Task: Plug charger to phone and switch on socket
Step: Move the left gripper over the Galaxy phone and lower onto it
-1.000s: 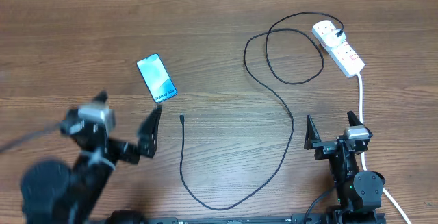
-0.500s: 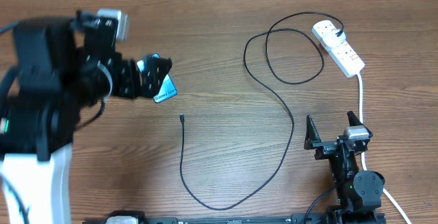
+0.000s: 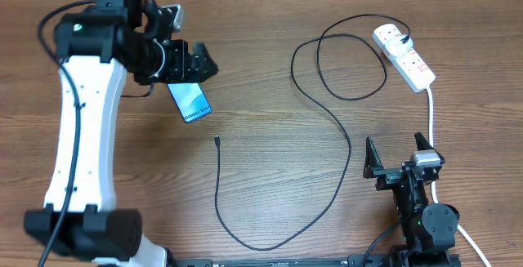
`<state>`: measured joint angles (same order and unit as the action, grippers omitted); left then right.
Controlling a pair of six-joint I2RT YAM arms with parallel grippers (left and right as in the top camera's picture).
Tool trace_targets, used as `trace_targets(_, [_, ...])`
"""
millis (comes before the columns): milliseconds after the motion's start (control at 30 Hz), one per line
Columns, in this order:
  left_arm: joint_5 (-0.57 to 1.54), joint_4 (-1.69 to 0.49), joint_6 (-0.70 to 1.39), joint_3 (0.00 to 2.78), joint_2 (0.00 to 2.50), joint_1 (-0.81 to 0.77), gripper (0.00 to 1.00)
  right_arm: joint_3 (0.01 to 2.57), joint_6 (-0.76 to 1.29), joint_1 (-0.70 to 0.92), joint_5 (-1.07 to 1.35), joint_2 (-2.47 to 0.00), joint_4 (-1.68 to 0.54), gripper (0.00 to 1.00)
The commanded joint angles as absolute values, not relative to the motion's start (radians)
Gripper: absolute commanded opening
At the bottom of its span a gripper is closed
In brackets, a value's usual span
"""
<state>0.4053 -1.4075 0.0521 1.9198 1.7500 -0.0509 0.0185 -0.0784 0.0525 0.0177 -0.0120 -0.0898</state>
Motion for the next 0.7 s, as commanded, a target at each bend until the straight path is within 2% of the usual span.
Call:
trace_targets(0, [0.438,-1.409,0.06,1.942,1.819,-0.055,0.25,0.009,-0.072,0.051,0.008,-0.008,-0.084,1.0])
trace_targets(100, [0.438,-1.41,0.06,1.942,1.876,-0.055,0.06,0.009,-0.073,0.051,0.008,-0.008,-0.084,1.0])
trace_targets(267, [0.408,-1.415,0.097,1.942,1.971,-0.055,0.04,0.009,-0.072,0.051,0.008,-0.008,-0.084,1.0])
trace_targets(467, [0.171,-1.429,0.278,1.942,2.078,-0.059,0.04,0.009,-0.072,0.051,0.008,-0.008,-0.084,1.0])
trace_targets(667, [0.038,-1.42,0.35,1.942,2.139,-0.083,0.04,0.009,-0.072,0.051,0.009,-0.008,-0.084,1.0])
